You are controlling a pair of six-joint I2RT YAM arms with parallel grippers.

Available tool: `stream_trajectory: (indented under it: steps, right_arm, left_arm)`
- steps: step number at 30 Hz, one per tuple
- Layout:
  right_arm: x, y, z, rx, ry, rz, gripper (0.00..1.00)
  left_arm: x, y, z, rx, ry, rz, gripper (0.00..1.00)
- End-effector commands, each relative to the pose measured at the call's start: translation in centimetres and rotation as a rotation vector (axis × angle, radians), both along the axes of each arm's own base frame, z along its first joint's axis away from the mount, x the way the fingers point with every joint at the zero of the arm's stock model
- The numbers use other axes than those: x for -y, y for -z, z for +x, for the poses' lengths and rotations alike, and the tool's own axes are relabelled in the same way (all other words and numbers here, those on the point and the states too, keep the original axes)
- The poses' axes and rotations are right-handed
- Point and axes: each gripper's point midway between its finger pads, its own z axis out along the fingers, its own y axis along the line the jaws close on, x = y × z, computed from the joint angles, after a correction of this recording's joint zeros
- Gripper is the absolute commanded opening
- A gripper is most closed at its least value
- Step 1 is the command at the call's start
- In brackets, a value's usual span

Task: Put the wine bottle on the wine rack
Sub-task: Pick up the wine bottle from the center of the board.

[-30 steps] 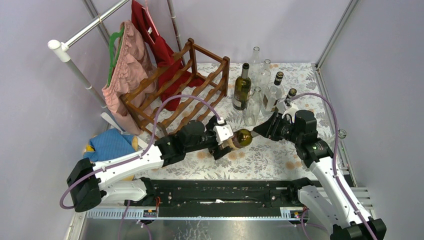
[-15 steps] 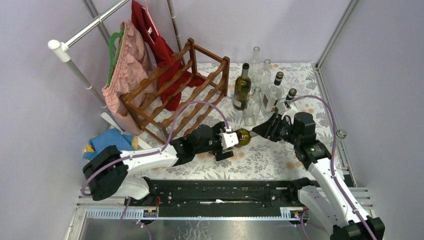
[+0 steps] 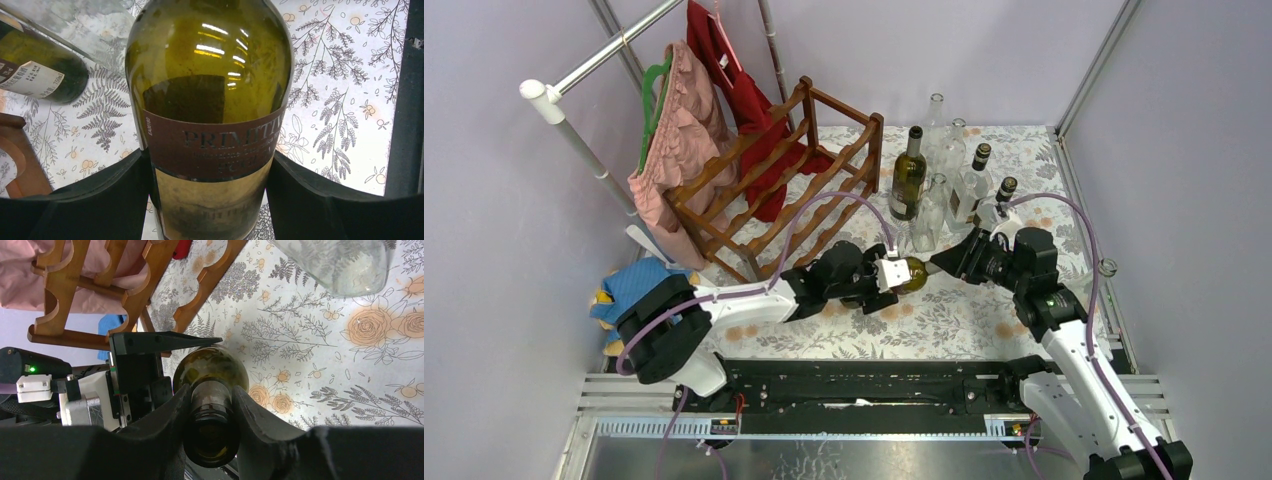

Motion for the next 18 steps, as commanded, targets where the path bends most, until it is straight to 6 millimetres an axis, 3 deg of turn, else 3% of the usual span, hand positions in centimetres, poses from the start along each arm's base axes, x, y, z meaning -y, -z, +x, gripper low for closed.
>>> stream_trajectory:
  steps: [1,4,8,15,18]
  right_arm:
    - [-0.7,-0.4,-1.1,0.048,-0.105,-0.035,0.18]
    - [-0.8,-1.2,-1.7,0.118,-0.187,-0.093,0.42]
    - [-0.3,-3.8,-2.2,0.301,-0.331,-0.254,0.96]
    - [1.4,-3.4,-4.0,0.366,-0.532,-0.484,1.0]
    - [1.3,-2.2,-7.0,0.347,-0.784,-0.498,1.0]
  left_arm:
    - [2.0,-1.6,-0.9,-0.032,0.089,-0.035,0.0]
    - [1.4,-1.6,-1.3,-0.013,0.116,-0.002,0.0]
    - [0.5,-1.9,-1.7,0.013,0.158,0.063,0.0]
    - [-0.2,-1.8,-2.3,0.05,0.238,0.135,0.0]
    - [-0.7,-1.3,-2.3,0.082,0.282,0.198,0.0]
